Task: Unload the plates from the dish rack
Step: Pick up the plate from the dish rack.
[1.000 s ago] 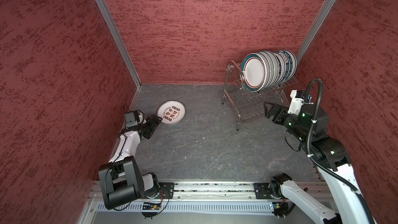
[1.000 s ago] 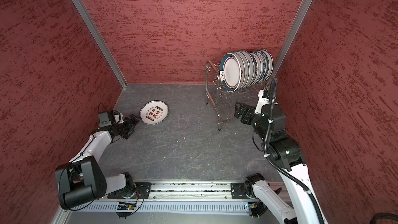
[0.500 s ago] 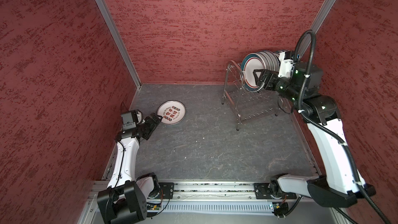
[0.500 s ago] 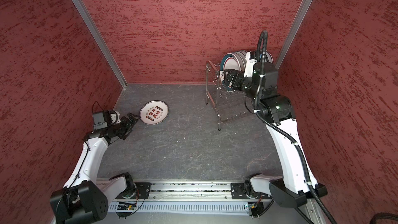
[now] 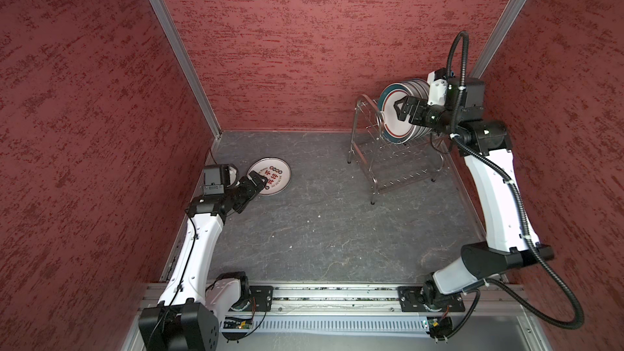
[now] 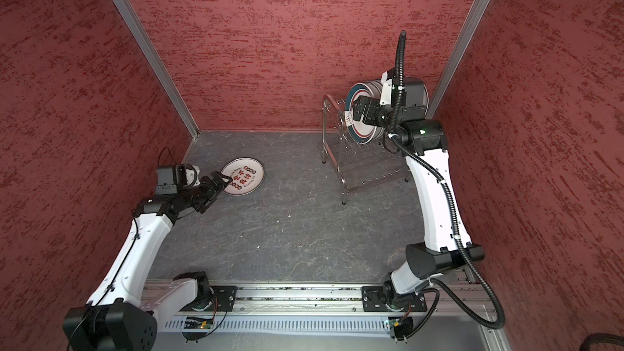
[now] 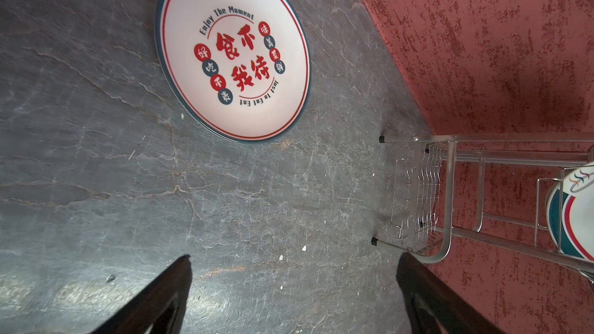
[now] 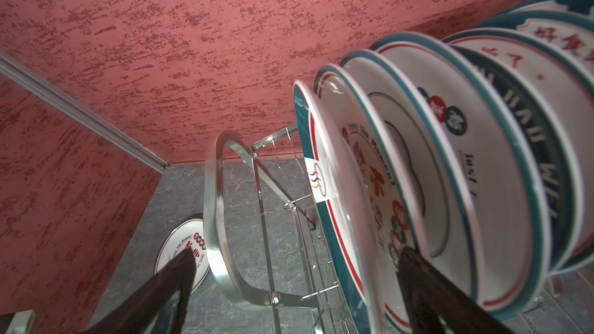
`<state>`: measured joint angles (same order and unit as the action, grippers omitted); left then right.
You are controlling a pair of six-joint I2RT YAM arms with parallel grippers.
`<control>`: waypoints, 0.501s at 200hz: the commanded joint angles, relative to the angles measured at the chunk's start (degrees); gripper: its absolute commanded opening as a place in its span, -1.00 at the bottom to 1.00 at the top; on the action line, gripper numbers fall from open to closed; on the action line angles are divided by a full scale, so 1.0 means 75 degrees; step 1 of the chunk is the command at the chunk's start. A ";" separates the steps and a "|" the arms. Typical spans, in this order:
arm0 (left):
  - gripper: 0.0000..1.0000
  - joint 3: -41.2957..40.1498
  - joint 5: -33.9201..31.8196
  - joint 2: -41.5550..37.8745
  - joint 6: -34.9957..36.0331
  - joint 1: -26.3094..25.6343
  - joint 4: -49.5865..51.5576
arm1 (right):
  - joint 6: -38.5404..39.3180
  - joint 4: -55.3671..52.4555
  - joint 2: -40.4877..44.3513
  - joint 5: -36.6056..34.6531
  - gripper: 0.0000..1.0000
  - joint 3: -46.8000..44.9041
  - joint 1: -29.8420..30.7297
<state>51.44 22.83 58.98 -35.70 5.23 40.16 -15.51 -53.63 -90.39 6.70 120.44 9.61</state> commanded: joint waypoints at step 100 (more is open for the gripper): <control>0.99 0.0409 -0.0548 0.0391 -0.0374 -0.0693 0.0089 | 0.0635 -0.0858 -0.0629 -0.0261 0.58 0.0507 -0.0091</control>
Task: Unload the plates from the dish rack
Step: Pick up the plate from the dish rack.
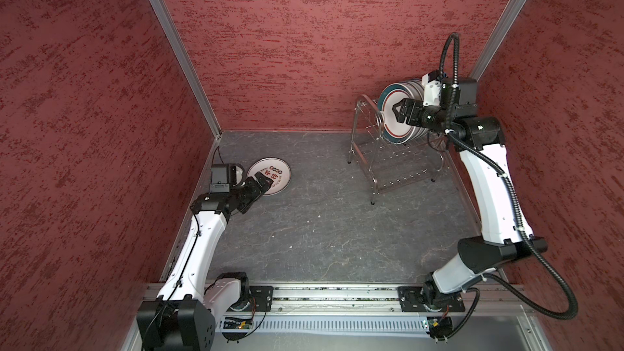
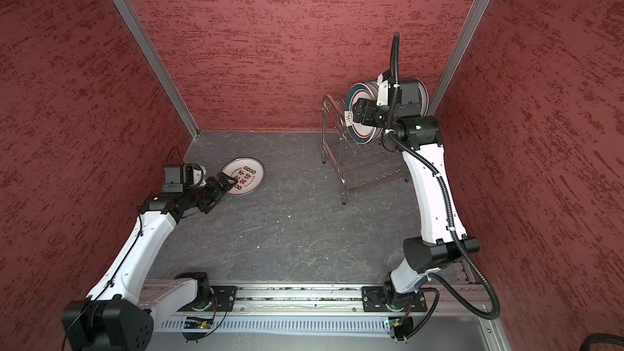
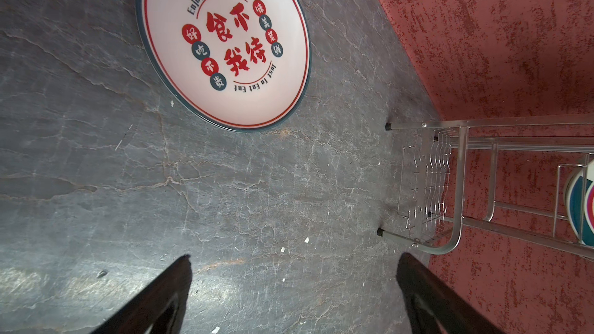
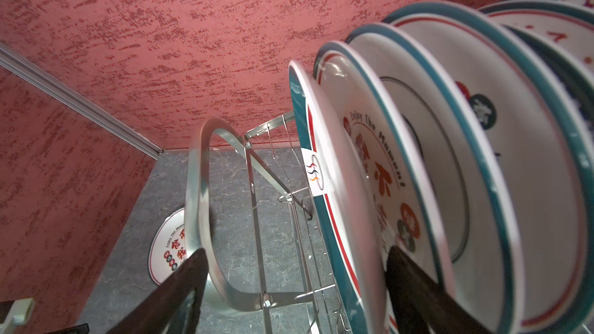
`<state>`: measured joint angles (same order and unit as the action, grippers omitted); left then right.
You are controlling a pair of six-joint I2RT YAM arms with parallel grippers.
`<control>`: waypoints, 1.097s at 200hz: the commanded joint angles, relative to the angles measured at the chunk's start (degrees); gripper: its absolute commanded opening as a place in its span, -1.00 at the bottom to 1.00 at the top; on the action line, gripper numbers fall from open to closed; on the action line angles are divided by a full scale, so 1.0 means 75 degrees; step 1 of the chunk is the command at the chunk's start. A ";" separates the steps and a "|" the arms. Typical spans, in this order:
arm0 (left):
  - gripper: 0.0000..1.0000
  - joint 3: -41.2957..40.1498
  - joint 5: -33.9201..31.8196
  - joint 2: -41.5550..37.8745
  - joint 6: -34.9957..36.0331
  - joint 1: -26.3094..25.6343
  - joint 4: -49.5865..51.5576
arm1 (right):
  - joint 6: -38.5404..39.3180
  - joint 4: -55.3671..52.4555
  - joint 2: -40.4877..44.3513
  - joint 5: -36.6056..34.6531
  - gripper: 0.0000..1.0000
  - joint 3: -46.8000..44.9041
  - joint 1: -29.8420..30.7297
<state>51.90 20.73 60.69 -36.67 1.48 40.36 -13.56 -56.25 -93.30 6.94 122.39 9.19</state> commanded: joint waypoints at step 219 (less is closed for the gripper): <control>0.99 0.0522 -0.2413 0.0089 -0.0219 -0.1081 0.0360 | 0.1120 0.1109 0.0737 -0.0899 -0.41 -0.1480 -0.0030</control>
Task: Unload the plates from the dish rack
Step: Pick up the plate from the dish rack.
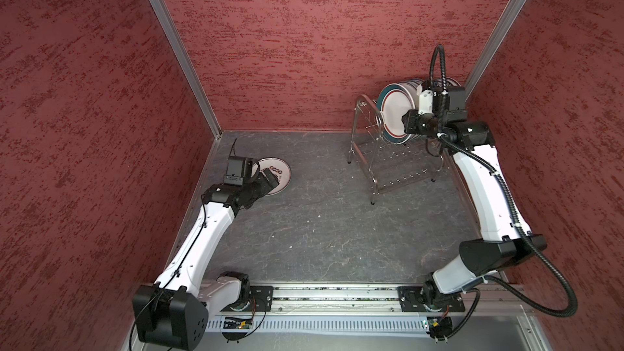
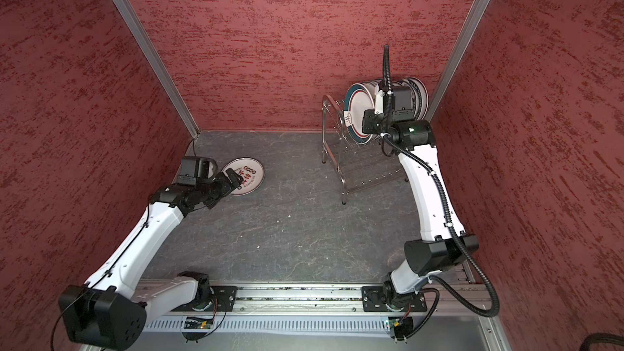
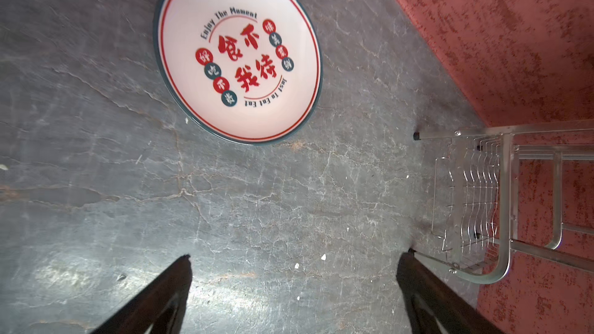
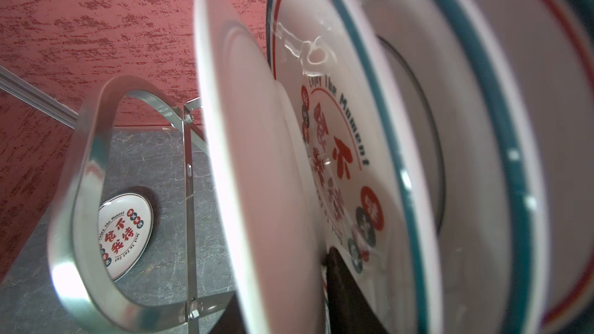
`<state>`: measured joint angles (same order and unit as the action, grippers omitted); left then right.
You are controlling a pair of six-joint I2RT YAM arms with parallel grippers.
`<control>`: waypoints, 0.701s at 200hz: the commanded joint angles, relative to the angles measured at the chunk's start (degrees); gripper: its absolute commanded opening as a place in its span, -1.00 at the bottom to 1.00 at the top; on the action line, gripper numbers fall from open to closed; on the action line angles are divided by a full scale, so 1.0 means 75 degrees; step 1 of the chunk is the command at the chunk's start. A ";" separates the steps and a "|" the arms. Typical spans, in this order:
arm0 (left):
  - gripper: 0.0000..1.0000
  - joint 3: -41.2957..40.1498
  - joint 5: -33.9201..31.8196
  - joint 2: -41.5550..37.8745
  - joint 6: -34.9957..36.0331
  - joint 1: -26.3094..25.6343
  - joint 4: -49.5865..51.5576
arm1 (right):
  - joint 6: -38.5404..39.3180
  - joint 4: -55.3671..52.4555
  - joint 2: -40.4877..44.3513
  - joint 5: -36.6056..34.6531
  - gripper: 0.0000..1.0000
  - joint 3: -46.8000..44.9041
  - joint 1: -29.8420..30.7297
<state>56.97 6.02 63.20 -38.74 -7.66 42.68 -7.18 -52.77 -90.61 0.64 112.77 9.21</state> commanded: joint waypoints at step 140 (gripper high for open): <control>0.99 -0.0434 -0.0182 -0.0638 -0.0049 0.0431 -0.0034 | 0.0493 0.0474 0.0133 -0.0038 -0.71 -0.0177 -0.0032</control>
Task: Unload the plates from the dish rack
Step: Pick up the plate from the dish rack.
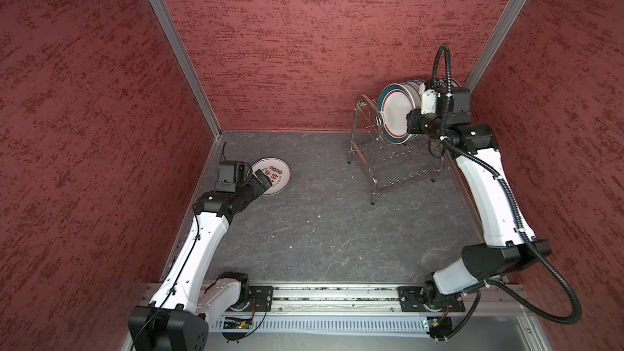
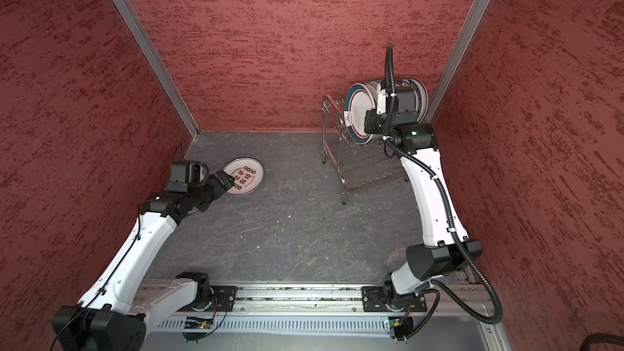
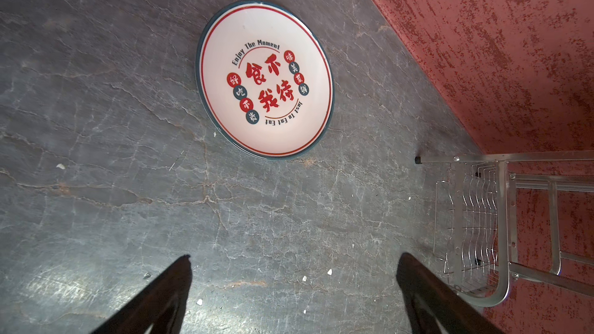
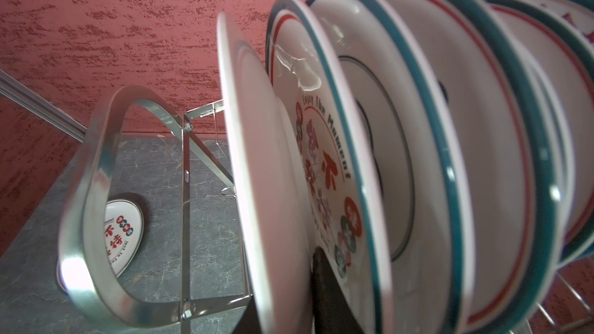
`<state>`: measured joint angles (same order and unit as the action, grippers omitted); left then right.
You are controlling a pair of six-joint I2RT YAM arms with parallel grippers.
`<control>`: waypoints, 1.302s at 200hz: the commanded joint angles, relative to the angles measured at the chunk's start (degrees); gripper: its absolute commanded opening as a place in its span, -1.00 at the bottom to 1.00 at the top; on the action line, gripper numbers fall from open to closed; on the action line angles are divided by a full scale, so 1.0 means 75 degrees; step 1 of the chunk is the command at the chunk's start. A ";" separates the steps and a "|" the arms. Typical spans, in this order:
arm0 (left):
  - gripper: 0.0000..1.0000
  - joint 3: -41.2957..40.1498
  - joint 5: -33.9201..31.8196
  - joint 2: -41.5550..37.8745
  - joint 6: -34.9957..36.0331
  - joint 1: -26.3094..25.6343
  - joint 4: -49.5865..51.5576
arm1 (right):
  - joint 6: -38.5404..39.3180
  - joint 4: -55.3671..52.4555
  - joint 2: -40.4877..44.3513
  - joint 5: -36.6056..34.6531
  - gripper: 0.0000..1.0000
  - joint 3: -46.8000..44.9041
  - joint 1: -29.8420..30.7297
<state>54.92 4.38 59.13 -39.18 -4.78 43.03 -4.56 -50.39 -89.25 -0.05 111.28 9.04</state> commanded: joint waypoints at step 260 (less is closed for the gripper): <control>0.99 -0.0777 0.1251 -0.0361 0.0334 -0.0318 -0.0985 | 0.0319 0.3115 0.2490 -0.0975 -1.00 -0.0529 0.0014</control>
<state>48.69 10.24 57.25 -38.50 -5.82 38.06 -1.37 -32.40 -74.50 -4.45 106.72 8.95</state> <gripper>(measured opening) 0.994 0.087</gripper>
